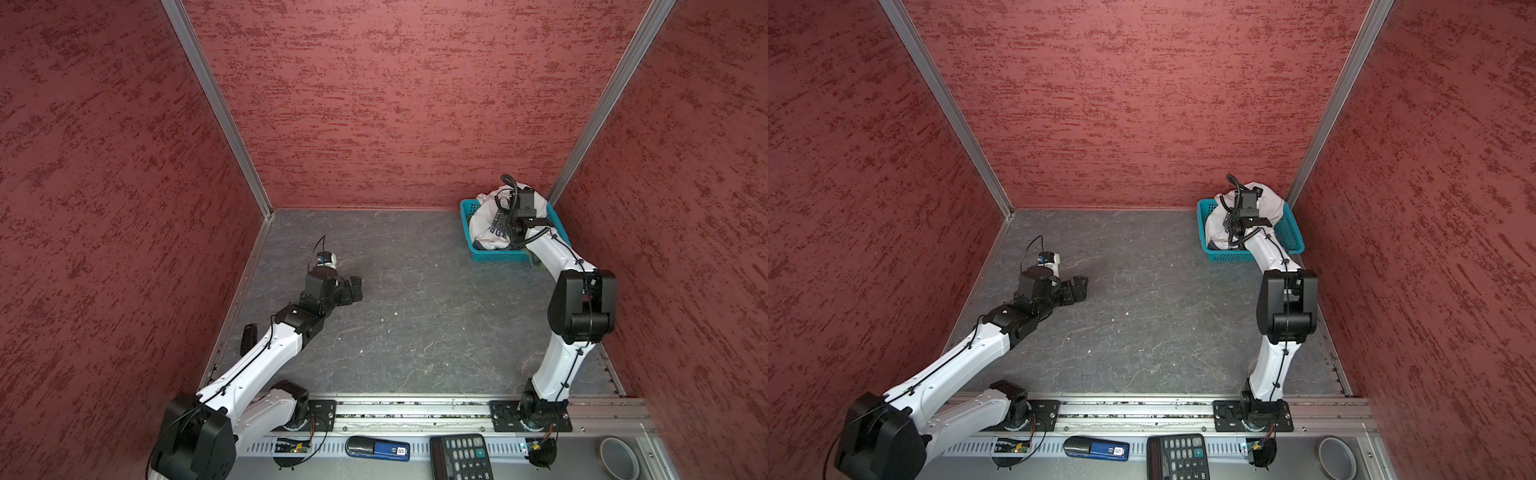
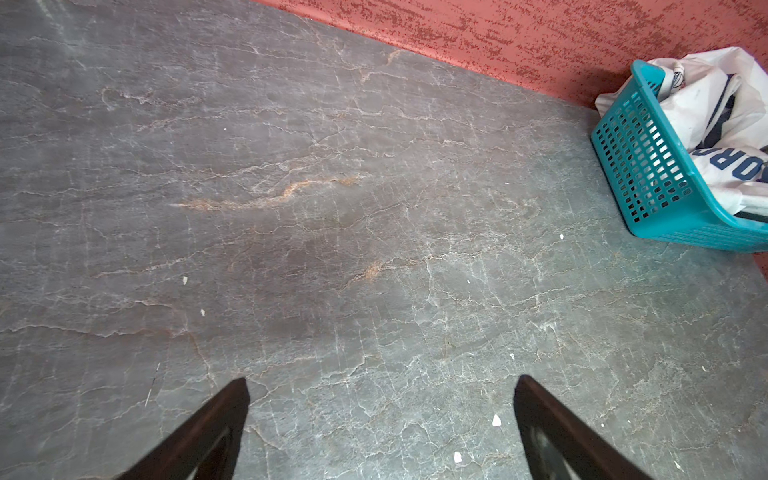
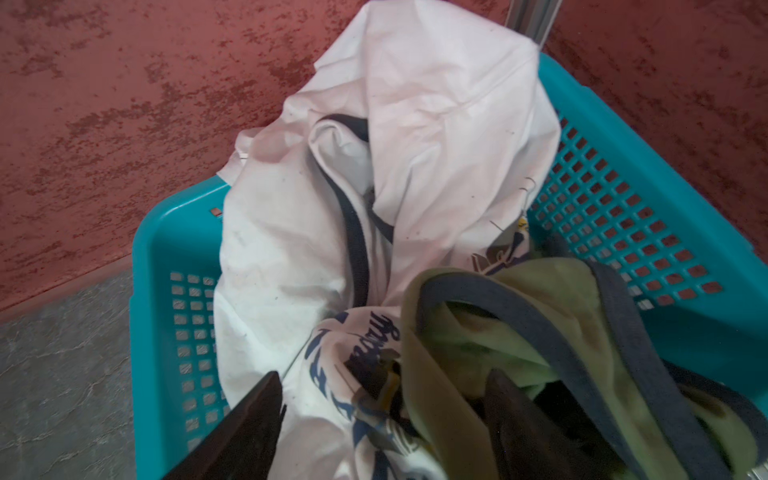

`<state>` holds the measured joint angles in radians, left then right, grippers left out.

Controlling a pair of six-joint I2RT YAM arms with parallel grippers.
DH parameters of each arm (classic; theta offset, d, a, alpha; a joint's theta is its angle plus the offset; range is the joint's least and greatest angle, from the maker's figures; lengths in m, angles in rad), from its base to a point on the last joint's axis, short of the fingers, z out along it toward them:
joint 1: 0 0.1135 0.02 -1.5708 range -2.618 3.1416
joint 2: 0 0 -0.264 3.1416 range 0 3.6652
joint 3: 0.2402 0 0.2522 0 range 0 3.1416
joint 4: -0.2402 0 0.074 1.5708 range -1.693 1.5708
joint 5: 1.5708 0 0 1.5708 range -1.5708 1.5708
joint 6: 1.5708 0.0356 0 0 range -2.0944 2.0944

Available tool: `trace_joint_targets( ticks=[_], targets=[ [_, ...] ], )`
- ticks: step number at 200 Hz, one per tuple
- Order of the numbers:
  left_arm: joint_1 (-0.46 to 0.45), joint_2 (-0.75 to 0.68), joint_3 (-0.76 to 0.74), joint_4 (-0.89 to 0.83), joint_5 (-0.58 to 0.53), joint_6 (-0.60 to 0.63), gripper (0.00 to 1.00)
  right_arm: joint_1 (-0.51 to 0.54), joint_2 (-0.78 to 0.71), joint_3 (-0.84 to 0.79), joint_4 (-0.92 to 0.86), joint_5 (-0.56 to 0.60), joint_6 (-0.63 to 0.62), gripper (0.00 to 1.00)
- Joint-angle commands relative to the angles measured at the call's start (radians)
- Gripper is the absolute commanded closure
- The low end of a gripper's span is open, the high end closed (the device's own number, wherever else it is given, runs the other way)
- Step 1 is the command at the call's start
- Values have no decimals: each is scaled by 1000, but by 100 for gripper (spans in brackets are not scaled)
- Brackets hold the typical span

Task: Fold and stack the tank tops
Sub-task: 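Reach the right gripper into the teal basket while the left gripper moves forward, then grasp the white tank top with the right gripper and lift it out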

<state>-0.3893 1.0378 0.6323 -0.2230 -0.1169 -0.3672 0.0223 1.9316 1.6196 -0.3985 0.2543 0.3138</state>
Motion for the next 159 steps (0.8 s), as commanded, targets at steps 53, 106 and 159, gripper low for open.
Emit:
trace_joint_targets(
  ticks=[53,106,159],
  targets=[
    [-5,2,-8,26,-20,17,0,34,158,160,-165,4,-39,23],
    [-5,12,-6,29,-21,19,0,34,247,238,-215,-14,-58,19],
    [-5,21,-6,30,-39,19,0,34,300,308,-256,-32,-76,46]
  ],
)
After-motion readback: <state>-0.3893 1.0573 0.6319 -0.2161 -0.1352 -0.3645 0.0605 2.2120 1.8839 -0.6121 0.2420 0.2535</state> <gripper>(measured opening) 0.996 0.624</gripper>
